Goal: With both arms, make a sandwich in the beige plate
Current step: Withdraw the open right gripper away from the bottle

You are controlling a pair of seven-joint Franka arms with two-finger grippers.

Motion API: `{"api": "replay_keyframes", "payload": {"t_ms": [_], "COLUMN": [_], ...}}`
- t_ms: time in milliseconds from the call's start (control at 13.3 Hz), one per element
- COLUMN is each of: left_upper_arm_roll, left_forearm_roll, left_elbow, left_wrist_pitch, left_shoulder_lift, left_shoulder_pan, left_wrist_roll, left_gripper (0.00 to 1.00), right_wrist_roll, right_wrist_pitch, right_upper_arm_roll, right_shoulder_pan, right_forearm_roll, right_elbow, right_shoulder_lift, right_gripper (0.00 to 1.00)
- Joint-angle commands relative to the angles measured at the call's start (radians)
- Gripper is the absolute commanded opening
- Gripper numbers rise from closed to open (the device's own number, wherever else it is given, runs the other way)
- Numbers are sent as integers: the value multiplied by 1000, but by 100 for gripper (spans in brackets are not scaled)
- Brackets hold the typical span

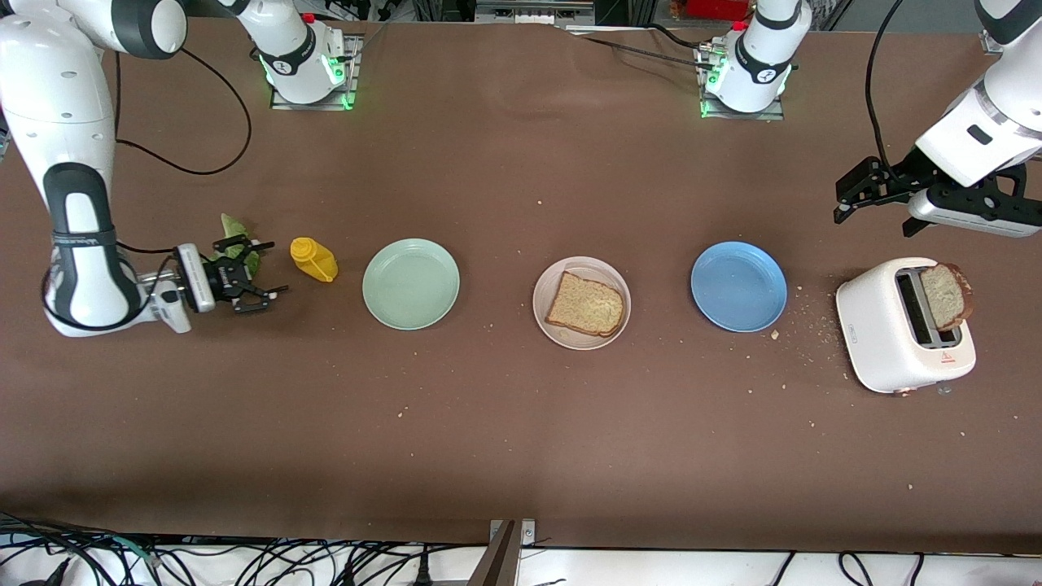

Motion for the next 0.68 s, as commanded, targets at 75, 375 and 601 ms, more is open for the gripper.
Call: {"api": "replay_keyframes", "payload": {"t_ms": [75, 375, 601], "left_upper_arm_roll": [1, 1, 1], "left_forearm_roll": [-29, -29, -30], "left_elbow": [13, 13, 13], "left_wrist_pitch": [-14, -14, -14], "left_shoulder_lift": [2, 2, 2], "left_shoulder_pan": [7, 7, 7], "left_wrist_roll": [21, 22, 21], "left_gripper": [100, 100, 100], "right_wrist_roll": [203, 504, 800], "right_wrist_pitch": [-89, -166, -151], "right_upper_arm_roll": [-73, -151, -152], "right_shoulder_pan": [-4, 4, 11], "right_forearm_roll": [-72, -159, -302], "right_elbow": [173, 285, 303], "right_shoulder_lift": [-12, -134, -251], "right_gripper": [98, 98, 98]}}
